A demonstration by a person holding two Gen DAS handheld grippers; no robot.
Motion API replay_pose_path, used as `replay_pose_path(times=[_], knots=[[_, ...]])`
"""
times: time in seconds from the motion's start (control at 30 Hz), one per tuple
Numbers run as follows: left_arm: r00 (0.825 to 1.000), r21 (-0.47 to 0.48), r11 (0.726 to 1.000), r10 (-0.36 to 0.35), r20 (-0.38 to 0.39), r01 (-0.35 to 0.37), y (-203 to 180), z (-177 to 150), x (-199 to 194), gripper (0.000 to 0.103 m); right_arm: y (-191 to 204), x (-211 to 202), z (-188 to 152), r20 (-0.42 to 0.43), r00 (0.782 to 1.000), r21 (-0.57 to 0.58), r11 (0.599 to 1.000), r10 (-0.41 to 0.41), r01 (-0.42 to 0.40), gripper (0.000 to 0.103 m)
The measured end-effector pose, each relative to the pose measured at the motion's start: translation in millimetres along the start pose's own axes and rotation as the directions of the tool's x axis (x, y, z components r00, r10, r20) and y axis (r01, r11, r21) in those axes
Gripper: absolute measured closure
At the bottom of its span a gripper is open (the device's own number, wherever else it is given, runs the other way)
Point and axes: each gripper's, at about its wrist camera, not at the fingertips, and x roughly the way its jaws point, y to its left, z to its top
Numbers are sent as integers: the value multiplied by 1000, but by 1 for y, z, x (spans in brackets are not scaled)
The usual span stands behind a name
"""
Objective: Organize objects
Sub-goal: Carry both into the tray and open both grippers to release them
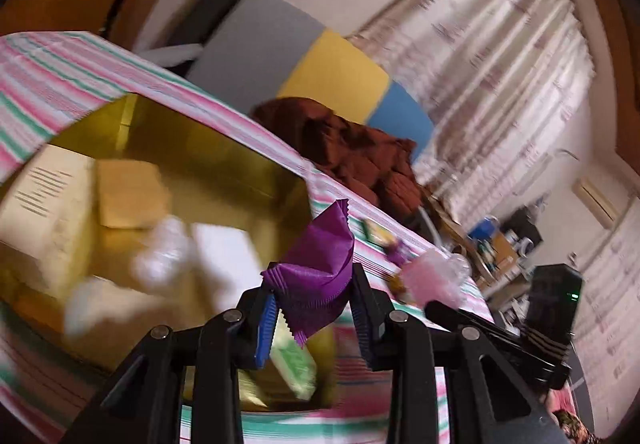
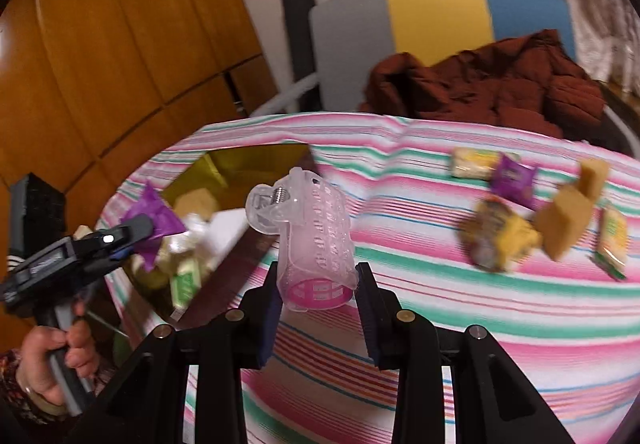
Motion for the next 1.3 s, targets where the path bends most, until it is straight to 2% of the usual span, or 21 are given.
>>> replay_pose_path(times=[0.17,0.33,0.5,0.7,0.77,0.83,0.9,0.97,1.03,1.1,1.17,1.3], knots=[[997,-52,996,74,16,-73,37,16,-9,70,37,31,21,-22,999,-12,1000,24,-24,68],[990,-74,987,141,1,-140,66,24,-12,70,62,72,41,-72,997,0,1000,6,-6,67],[982,-50,980,191,-7,-191,76,22,-14,70,77,110,51,-116,992,-10,999,-44,43,67],[971,-33,971,237,-34,-238,84,18,-10,70,77,135,50,-144,985,6,995,-96,98,67],[969,-21,969,245,-35,-246,84,17,-10,70,77,136,49,-142,985,10,995,-96,98,66],[965,-5,965,260,-37,-261,83,18,-9,70,79,132,48,-127,988,9,996,-83,85,60],[961,9,961,275,-37,-275,82,18,-9,70,82,121,44,-97,993,14,998,-66,68,45],[956,17,957,290,-40,-290,81,18,-8,70,83,107,41,-57,997,27,998,-51,53,40],[950,18,951,308,-41,-308,80,18,-7,70,81,93,37,-25,999,48,998,-25,26,38],[944,11,945,327,-38,-327,78,18,-8,65,77,81,33,-4,1000,68,998,-14,14,36],[939,9,940,342,-32,-342,75,18,-11,54,73,71,30,10,1000,85,996,-3,2,36],[932,18,932,361,29,-361,62,17,-25,53,63,53,20,31,999,111,994,-6,3,33]])
